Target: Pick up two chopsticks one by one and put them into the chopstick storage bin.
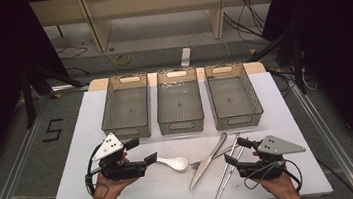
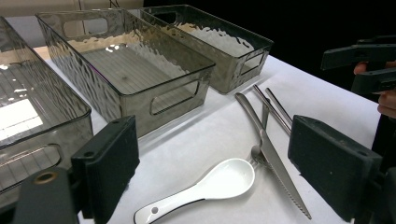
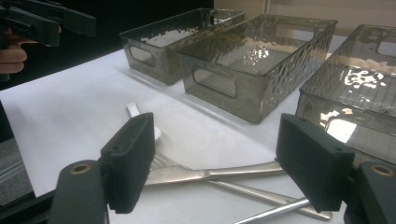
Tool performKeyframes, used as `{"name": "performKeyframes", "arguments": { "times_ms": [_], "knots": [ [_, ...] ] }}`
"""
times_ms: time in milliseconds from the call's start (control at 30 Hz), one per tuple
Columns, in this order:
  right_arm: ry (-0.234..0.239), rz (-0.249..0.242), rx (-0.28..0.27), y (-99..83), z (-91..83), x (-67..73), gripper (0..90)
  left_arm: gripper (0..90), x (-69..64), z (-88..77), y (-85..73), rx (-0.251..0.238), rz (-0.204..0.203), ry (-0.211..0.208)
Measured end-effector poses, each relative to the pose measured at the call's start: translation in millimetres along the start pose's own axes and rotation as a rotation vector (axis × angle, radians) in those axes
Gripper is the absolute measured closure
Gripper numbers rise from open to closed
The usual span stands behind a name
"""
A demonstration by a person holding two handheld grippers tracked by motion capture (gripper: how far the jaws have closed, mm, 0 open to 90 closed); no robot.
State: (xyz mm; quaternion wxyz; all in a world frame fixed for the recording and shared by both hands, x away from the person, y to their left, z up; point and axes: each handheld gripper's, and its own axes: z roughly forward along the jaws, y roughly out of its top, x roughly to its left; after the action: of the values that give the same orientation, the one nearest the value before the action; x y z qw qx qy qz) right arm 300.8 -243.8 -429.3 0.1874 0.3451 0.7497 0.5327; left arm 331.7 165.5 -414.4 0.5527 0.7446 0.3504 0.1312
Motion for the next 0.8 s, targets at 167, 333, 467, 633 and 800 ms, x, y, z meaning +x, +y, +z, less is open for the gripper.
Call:
{"name": "performKeyframes", "arguments": {
  "times_ms": [167,333,467,633,800],
  "knots": [
    [0.004,-0.001,0.006,0.5,0.8,-0.1,29.1,15.8,-0.2,-0.2,0.1,0.002,0.005,-0.001],
    [0.009,0.000,0.006,1.7,0.7,-0.7,29.1,15.8,-0.2,-0.1,0.1,-0.001,0.001,-0.001],
    [0.017,-0.046,0.034,7.3,0.2,-3.0,29.0,15.8,-0.1,-0.3,0.1,-0.001,0.000,0.000],
    [0.065,-0.164,0.143,22.3,0.0,-11.5,29.4,15.8,0.0,-0.3,0.1,0.000,0.000,0.002],
    [0.126,-0.301,0.310,34.8,7.2,-18.3,30.7,15.8,0.8,-0.6,0.1,-0.001,0.000,0.002]
  ]
}}
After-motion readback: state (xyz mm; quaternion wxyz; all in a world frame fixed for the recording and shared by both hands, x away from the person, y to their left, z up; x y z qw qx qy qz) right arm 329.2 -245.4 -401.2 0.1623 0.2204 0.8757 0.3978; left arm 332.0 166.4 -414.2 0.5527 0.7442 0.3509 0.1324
